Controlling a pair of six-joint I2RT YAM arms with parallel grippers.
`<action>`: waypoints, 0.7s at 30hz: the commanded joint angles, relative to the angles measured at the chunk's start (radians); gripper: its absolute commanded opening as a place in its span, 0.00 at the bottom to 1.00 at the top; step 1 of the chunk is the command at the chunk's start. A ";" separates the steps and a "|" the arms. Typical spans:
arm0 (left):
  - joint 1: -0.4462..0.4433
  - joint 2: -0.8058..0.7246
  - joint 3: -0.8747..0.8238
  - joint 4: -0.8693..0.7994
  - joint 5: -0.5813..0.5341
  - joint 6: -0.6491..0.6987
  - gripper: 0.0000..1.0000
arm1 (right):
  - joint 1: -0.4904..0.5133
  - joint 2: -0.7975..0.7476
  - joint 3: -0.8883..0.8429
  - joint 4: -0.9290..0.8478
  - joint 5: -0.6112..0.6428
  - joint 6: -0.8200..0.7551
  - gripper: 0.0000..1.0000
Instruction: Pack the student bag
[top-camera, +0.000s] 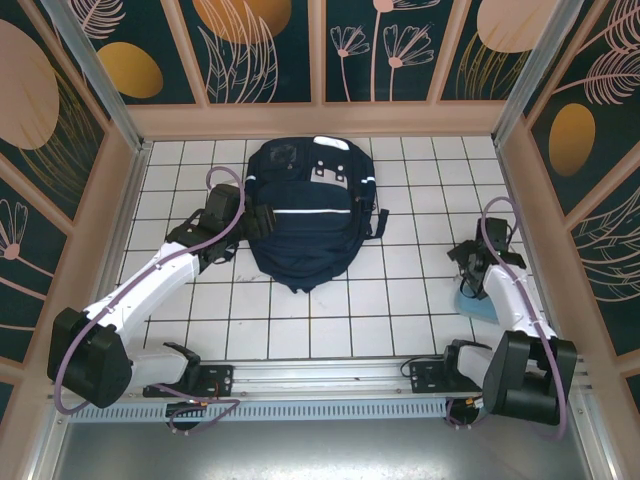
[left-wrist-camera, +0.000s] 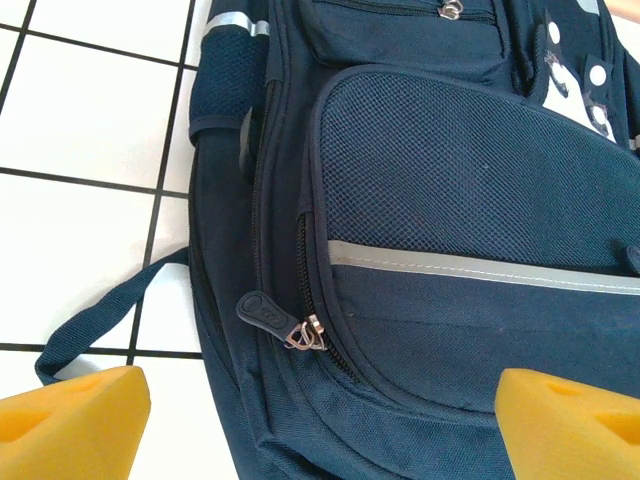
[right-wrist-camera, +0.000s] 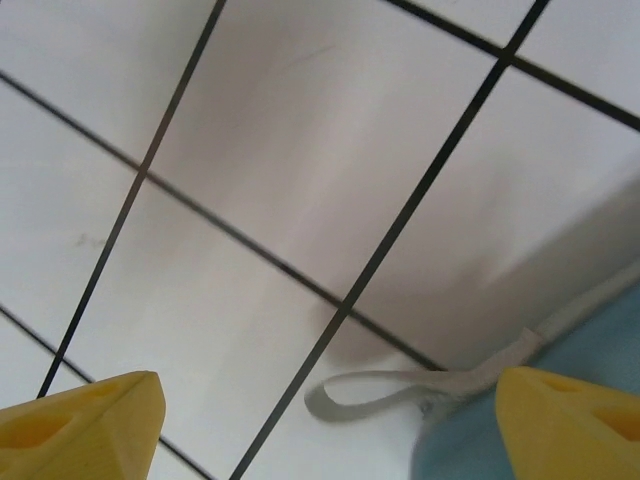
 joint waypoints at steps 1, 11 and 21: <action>0.000 -0.023 0.056 -0.005 0.018 -0.015 0.90 | 0.007 -0.020 0.054 -0.129 0.085 0.049 0.88; -0.001 -0.021 0.059 0.004 0.052 -0.009 0.92 | -0.074 -0.105 0.013 -0.192 0.148 0.101 0.89; -0.001 -0.011 0.084 0.012 0.084 -0.005 0.96 | -0.076 -0.061 -0.054 -0.149 0.099 0.175 0.90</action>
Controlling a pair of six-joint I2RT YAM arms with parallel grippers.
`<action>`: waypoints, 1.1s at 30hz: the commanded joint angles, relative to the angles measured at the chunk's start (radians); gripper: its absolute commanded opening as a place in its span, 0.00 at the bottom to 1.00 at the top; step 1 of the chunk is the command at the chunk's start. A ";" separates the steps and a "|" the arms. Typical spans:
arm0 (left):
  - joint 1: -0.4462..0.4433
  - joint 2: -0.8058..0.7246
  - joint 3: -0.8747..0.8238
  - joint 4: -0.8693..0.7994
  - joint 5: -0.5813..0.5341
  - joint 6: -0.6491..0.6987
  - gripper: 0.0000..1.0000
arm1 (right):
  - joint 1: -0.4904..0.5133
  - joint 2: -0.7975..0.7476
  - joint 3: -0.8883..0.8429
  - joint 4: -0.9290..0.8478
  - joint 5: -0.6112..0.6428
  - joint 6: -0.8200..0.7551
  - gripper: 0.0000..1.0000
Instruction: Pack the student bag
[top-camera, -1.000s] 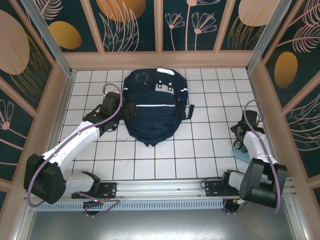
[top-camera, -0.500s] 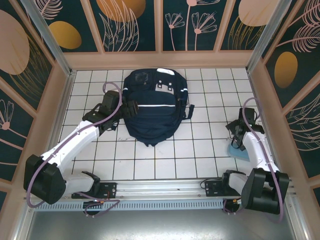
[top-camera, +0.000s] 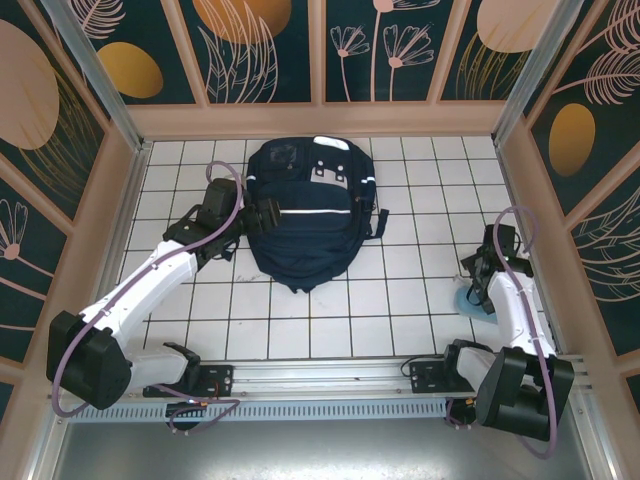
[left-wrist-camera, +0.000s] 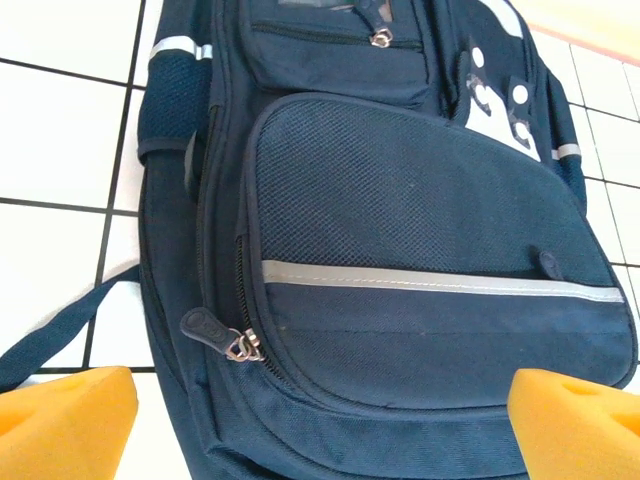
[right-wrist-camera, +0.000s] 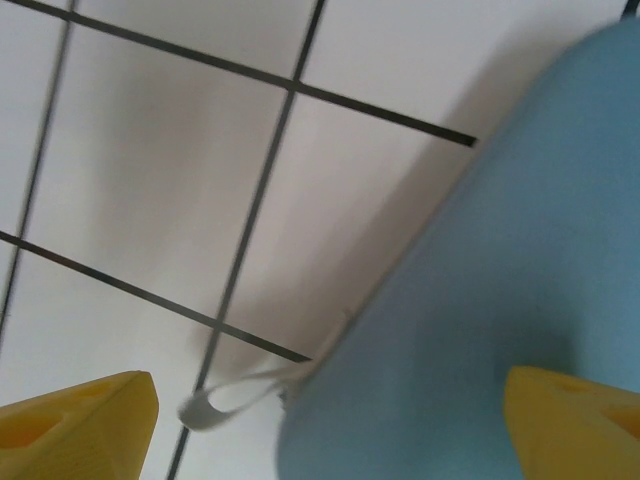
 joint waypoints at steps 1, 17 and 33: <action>-0.001 -0.003 0.037 0.014 0.018 -0.004 0.96 | -0.008 0.018 -0.041 0.000 -0.013 0.062 0.90; -0.001 0.024 0.046 0.032 0.056 -0.020 0.98 | 0.486 0.210 0.036 0.222 -0.213 0.177 0.88; -0.003 0.040 0.040 0.049 0.088 -0.014 0.99 | 0.479 0.401 0.346 0.171 -0.204 -0.347 0.98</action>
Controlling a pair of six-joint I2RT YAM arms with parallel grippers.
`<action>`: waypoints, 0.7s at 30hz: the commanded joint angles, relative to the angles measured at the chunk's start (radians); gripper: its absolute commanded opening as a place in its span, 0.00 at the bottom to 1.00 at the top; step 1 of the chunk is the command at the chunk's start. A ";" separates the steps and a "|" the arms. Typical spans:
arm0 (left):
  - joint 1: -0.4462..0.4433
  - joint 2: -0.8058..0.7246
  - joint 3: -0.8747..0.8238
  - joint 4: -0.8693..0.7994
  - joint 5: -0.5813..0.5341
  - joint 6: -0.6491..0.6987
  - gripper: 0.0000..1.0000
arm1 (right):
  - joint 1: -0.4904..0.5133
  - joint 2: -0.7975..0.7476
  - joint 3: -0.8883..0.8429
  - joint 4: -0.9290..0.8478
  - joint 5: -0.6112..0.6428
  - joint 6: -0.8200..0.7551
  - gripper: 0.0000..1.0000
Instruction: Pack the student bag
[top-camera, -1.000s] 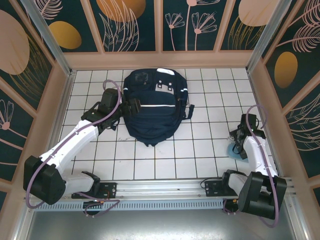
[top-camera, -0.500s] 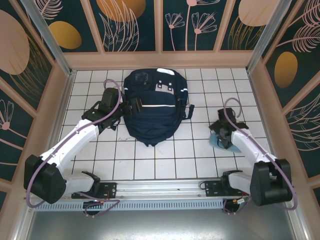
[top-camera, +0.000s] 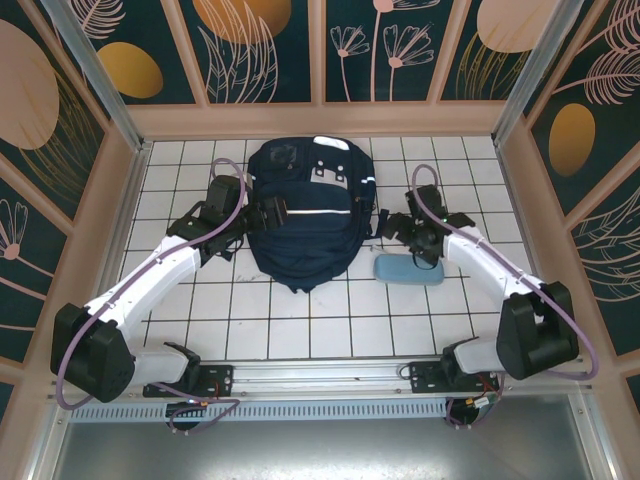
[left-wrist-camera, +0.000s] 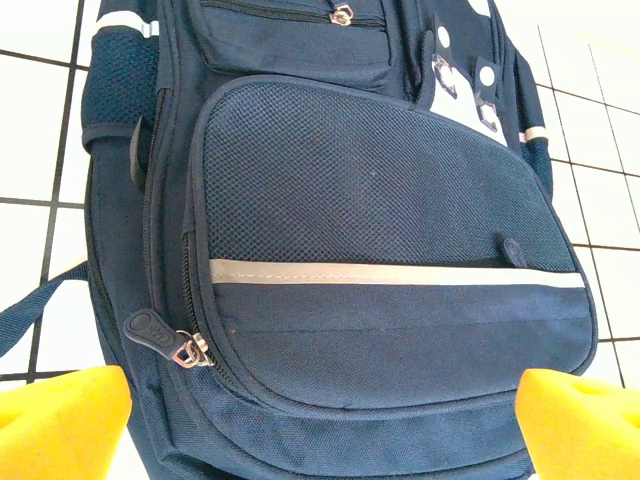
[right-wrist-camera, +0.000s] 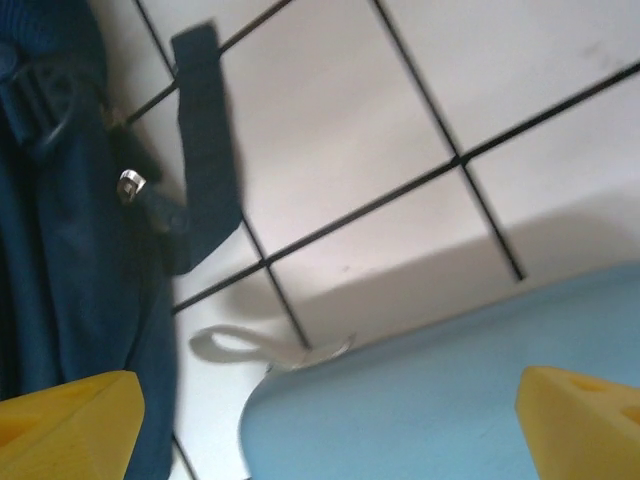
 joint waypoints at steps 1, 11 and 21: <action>-0.003 0.001 0.021 0.036 0.020 -0.008 0.99 | -0.075 0.096 0.037 0.036 -0.040 -0.171 0.99; -0.004 -0.012 -0.003 0.050 0.036 -0.017 0.98 | -0.138 0.111 -0.092 0.024 -0.125 -0.145 0.99; -0.023 0.037 0.026 0.061 0.052 -0.008 0.99 | 0.017 -0.149 -0.257 -0.016 -0.312 -0.004 0.99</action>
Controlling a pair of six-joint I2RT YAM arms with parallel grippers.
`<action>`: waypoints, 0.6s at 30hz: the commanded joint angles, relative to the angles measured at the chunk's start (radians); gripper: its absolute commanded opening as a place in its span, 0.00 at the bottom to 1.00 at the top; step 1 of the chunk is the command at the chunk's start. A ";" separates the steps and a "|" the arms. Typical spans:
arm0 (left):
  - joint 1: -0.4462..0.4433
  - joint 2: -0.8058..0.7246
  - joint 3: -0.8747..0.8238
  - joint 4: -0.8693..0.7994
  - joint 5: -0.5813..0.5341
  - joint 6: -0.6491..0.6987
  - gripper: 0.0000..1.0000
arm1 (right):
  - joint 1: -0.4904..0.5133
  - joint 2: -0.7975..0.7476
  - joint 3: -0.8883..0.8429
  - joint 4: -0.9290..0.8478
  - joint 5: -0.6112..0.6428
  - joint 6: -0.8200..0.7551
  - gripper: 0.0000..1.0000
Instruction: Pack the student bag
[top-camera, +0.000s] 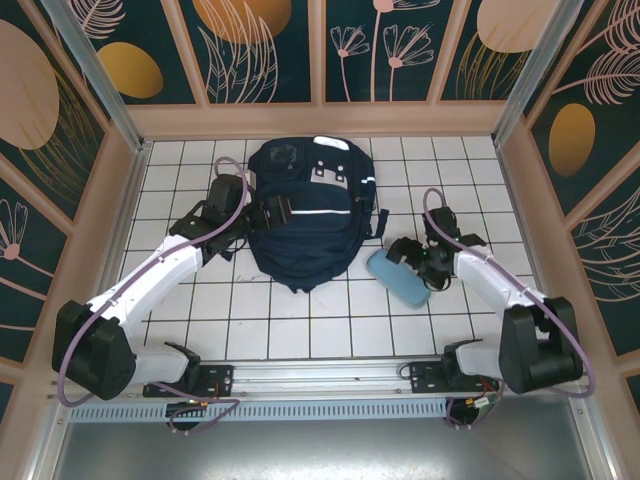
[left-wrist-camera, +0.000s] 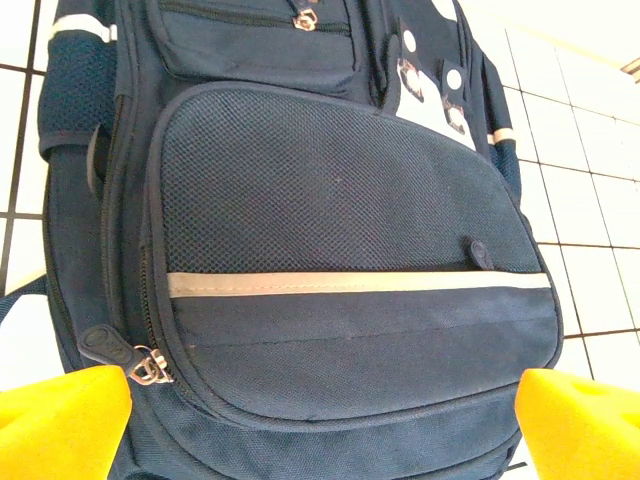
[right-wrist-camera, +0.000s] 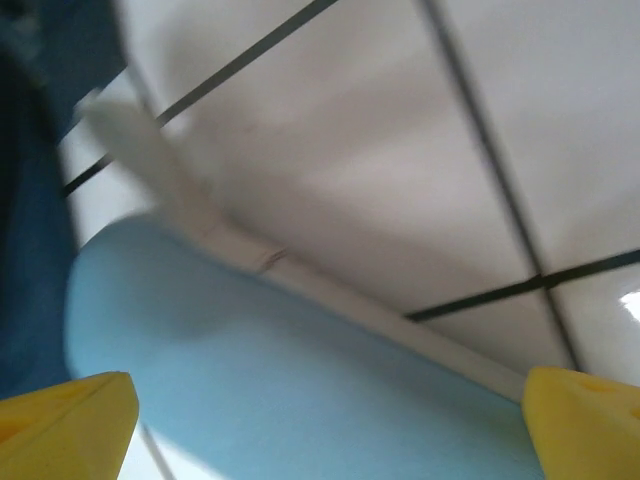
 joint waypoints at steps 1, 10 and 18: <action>-0.014 0.019 0.028 0.017 0.012 -0.005 0.99 | 0.086 -0.031 -0.034 -0.043 -0.065 0.054 0.99; -0.046 0.044 0.051 0.013 -0.006 0.007 0.98 | 0.331 -0.036 -0.043 -0.174 0.202 0.114 0.99; -0.087 0.095 0.111 -0.038 -0.078 0.058 0.99 | 0.532 0.066 -0.013 -0.203 0.360 0.174 0.94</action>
